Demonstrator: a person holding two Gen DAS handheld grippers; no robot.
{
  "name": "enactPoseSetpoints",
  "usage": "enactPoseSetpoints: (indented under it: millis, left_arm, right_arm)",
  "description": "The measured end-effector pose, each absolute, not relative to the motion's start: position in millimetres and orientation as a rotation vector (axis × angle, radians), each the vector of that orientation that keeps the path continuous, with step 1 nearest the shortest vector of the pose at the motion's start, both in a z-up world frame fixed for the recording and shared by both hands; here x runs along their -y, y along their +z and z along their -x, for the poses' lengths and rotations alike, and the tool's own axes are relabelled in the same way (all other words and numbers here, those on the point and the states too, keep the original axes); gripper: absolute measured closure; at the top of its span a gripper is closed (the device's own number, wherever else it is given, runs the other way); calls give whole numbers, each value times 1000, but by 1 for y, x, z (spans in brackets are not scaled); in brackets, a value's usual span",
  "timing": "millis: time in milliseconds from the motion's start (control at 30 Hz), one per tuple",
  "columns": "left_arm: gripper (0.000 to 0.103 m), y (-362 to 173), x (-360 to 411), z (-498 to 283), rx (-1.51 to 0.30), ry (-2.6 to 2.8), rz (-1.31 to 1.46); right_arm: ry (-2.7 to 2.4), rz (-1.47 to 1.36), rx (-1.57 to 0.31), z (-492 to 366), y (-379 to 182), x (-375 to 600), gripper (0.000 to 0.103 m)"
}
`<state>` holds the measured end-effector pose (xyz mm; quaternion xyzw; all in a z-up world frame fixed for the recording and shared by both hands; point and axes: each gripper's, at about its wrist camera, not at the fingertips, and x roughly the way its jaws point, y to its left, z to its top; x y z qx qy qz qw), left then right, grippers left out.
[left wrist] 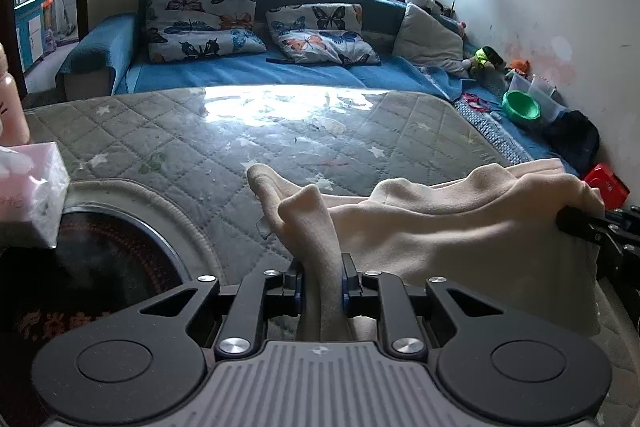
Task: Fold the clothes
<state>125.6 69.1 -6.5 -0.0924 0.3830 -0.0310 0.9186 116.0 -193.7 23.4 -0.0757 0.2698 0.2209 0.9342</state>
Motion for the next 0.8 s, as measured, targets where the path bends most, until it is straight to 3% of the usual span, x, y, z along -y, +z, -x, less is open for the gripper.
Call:
enactPoseSetpoints:
  millis: [167, 233, 300, 433, 600, 800]
  left_arm:
    - [83, -28, -71, -140, -826, -43, 201]
    - [77, -35, -74, -142, -835, -32, 203]
    - [64, -38, -77, -141, -830, -17, 193]
    - [53, -33, -80, -136, -807, -6, 151]
    - [26, -29, -83, -131, -794, 23, 118]
    - [17, -25, -77, -119, -768, 20, 73]
  right_arm:
    - [409, 140, -620, -139, -3, 195, 90]
    - [384, 134, -666, -149, -18, 195, 90]
    - [356, 138, -706, -156, -30, 194, 85]
    - [304, 166, -711, -156, -34, 196, 79]
    - [374, 189, -682, -151, -22, 181, 77]
    - [455, 152, -721, -166, -27, 151, 78]
